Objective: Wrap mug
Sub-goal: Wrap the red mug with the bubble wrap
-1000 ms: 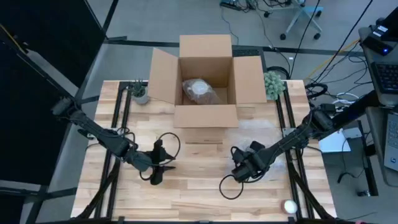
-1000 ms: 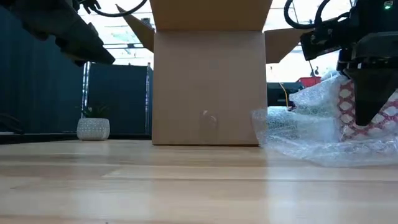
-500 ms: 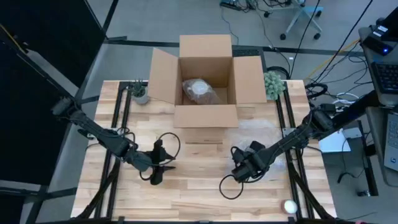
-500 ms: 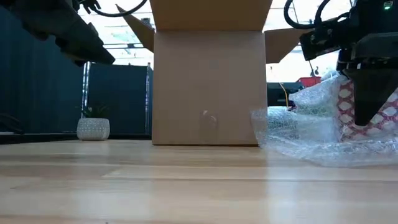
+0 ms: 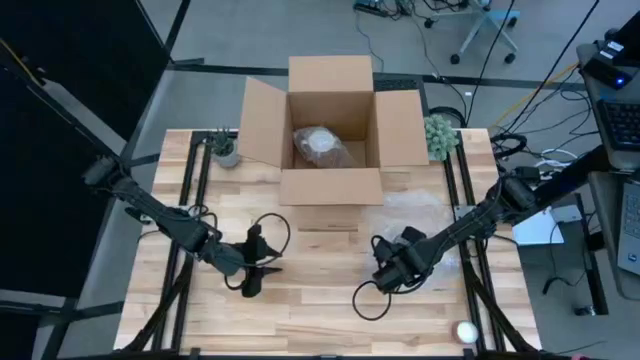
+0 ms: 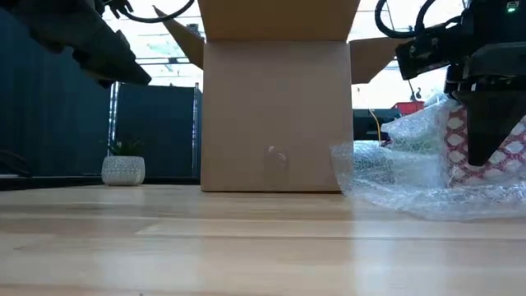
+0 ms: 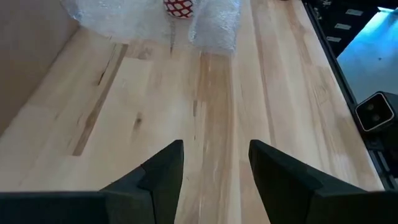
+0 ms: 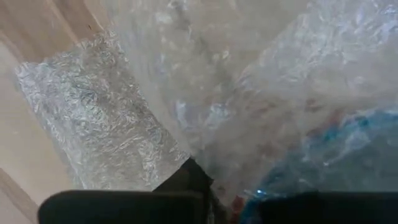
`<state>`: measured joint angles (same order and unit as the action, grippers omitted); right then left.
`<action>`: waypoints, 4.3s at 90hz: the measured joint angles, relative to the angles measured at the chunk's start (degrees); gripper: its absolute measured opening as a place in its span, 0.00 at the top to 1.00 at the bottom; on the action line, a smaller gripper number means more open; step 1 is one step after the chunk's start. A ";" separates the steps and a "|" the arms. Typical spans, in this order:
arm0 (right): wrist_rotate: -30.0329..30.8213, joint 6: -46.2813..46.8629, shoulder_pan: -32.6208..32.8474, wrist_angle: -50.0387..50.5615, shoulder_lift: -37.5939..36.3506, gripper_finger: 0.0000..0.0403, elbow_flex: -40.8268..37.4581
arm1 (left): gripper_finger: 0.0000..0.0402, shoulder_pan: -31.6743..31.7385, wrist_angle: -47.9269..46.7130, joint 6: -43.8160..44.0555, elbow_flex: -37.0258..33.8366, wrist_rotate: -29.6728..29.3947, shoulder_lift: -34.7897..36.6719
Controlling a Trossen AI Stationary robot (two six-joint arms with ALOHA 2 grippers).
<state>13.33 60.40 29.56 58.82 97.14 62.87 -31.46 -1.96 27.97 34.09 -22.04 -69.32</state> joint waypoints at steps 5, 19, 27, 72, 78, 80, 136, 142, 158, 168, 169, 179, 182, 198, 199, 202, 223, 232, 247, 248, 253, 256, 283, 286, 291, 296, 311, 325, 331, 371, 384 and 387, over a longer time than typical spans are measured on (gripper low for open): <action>-0.11 0.00 0.00 -0.24 0.00 0.94 0.00 | 0.57 0.00 0.00 0.00 0.00 0.02 0.00; -0.20 -0.02 0.00 -1.90 -0.02 0.97 0.00 | 0.57 0.00 0.00 0.06 0.00 0.11 0.00; -0.01 -0.04 0.00 -3.00 -0.04 0.97 0.00 | 0.57 0.00 0.00 0.13 0.00 0.13 0.00; -2.20 5.16 0.80 -8.12 -0.17 0.98 0.24 | 0.57 0.00 0.01 0.17 0.00 0.44 0.00; -2.39 5.20 1.07 -8.82 0.22 0.99 0.85 | 0.57 0.00 0.02 0.16 0.00 0.42 0.00; -2.49 5.21 1.11 -8.87 0.53 0.99 1.35 | 0.57 0.00 0.02 0.17 0.00 0.42 0.00; -5.80 -4.44 2.39 -2.64 18.26 0.99 26.10 | 0.57 -0.07 0.09 0.24 0.00 0.61 0.00; -5.85 -3.61 2.74 -3.17 18.73 0.98 26.20 | 0.57 -0.07 0.11 0.24 0.00 0.63 0.00; -5.10 -1.44 3.69 -2.97 19.50 0.98 26.43 | 0.57 -0.17 0.12 0.24 0.00 0.79 0.00; -5.33 -1.13 3.66 -2.98 19.49 0.97 26.40 | 0.57 -0.17 0.17 0.24 0.00 0.79 0.00; -5.35 -1.11 3.65 -2.98 19.46 0.97 26.38 | 0.57 -0.17 0.17 0.24 0.00 0.79 0.00; -5.69 -1.23 3.65 -2.81 19.43 0.97 26.34 | 0.57 -0.17 0.24 0.24 0.00 0.79 0.00; -5.81 -1.36 3.65 -2.71 19.43 0.96 26.34 | 0.57 -0.17 0.23 0.26 0.00 0.79 0.01; -6.08 -1.28 3.65 -2.08 19.43 0.96 26.32 | 0.57 -0.17 0.27 0.26 0.00 0.79 0.00; -6.08 -1.23 3.65 -2.07 19.43 0.96 26.32 | 0.57 -0.17 0.28 0.26 0.00 0.79 0.00; -6.10 -1.16 3.65 -2.02 19.43 0.96 26.29 | 0.57 -0.17 0.31 0.26 0.00 0.81 0.00; -6.23 -1.05 3.65 -1.67 19.43 0.96 26.23 | 0.57 -0.17 0.28 0.26 0.00 0.79 0.01; -6.32 -0.23 3.65 -1.59 19.45 0.95 26.21 | 0.57 -0.17 0.28 0.24 0.00 0.79 0.00; -6.97 0.87 3.65 -1.09 19.76 0.87 26.05 | 0.57 -0.17 0.26 0.24 0.00 0.79 0.00; -7.04 0.99 3.65 -1.04 19.76 0.87 26.04 | 0.57 -0.17 0.26 0.24 0.00 0.79 0.00; -7.96 1.07 3.55 -0.97 19.76 0.82 26.01 | 0.57 -0.17 0.26 0.23 0.00 0.79 0.00; -8.34 1.03 3.45 -0.88 19.76 0.80 26.01 | 0.57 -0.17 0.26 0.24 0.00 0.79 0.00; -9.77 0.44 3.06 -0.38 16.58 0.64 25.92 | 0.57 -0.17 0.26 0.24 0.00 0.79 0.00; -9.70 0.43 3.06 -0.40 15.95 0.63 25.93 | 0.57 -0.17 0.24 0.24 0.00 0.79 0.00; -9.64 0.38 3.06 -0.37 14.74 0.62 25.94 | 0.57 -0.17 0.26 0.24 0.00 0.79 0.00; -9.58 0.37 3.03 -0.33 13.44 0.62 25.94 | 0.57 -0.17 0.24 0.24 0.00 0.79 0.00; -9.37 -0.62 3.02 0.20 9.10 0.61 26.01 | 0.57 -0.17 0.25 0.24 0.00 0.79 0.00; -9.38 -1.31 2.67 1.37 4.30 0.61 26.05 | 0.57 -0.15 0.70 0.22 0.00 0.79 0.01; -9.82 -1.24 2.27 2.59 1.74 0.61 26.05 | 0.57 -0.04 2.40 0.20 0.00 0.79 0.00; 1.65 20.67 12.57 21.77 -3.19 0.61 22.00 | 0.57 0.95 27.35 -0.04 0.07 2.82 -13.75; 1.78 22.47 15.02 17.33 -3.25 0.61 15.77 | 0.57 3.06 37.38 -0.15 0.15 3.65 -21.38; 2.08 22.49 15.32 16.06 -3.19 0.61 14.23 | 0.57 3.71 38.55 0.02 0.61 4.52 -22.92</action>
<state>15.40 82.90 44.88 74.87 93.95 77.10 -27.75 36.59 27.99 34.69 -17.52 -92.24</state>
